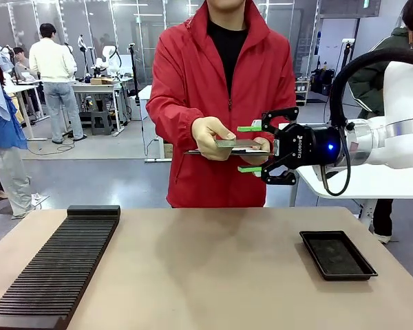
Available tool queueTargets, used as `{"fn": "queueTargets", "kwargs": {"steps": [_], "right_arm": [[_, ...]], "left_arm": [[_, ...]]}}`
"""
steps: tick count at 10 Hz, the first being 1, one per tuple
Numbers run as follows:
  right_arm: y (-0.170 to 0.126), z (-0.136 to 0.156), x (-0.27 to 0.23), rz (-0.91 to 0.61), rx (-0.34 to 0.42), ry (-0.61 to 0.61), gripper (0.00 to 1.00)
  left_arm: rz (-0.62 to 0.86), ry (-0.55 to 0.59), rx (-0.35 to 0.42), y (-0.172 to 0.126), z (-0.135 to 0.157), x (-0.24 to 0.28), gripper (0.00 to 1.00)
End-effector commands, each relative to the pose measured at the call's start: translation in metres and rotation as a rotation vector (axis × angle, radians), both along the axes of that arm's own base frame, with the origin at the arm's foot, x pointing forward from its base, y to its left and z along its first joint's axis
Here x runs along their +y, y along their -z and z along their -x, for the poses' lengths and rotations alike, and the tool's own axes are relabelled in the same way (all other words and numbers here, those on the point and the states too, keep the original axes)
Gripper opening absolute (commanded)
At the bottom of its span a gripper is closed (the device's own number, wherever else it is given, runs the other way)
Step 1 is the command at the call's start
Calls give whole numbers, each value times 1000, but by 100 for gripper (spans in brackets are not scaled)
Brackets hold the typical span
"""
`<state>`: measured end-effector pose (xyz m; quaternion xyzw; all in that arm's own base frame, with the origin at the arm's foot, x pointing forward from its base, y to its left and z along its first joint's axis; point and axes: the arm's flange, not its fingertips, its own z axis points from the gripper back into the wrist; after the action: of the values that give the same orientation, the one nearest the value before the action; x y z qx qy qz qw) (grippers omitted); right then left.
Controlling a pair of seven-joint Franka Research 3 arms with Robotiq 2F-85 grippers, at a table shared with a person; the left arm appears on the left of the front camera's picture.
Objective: Inspect the PCB.
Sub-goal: Pick up the Blank PCB that the human is holding.
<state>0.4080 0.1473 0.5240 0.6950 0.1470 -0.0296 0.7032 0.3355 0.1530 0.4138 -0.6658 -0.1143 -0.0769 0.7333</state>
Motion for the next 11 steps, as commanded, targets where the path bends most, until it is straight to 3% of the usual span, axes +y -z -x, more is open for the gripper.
{"fn": "queueTargets", "kwargs": {"steps": [1,2,3,4,5,6,11], "right_arm": [[-1,-2,2,-28,-15,-4,59],[0,-3,1,-27,-14,0,29],[-1,-4,0,-26,-14,2,39],[-2,-5,-1,-29,-15,9,10],[-2,-6,-2,-28,-15,9,20],[-2,-6,-2,-19,-15,10,0],[-3,-3,-6,-23,-18,5,0]], "left_arm": [[5,8,2,0,2,0,100],[5,8,2,0,2,0,100],[5,8,2,0,2,0,100],[5,8,2,0,2,0,100],[5,8,2,0,2,0,100],[5,8,2,0,2,0,100],[5,8,2,0,2,0,100]]}}
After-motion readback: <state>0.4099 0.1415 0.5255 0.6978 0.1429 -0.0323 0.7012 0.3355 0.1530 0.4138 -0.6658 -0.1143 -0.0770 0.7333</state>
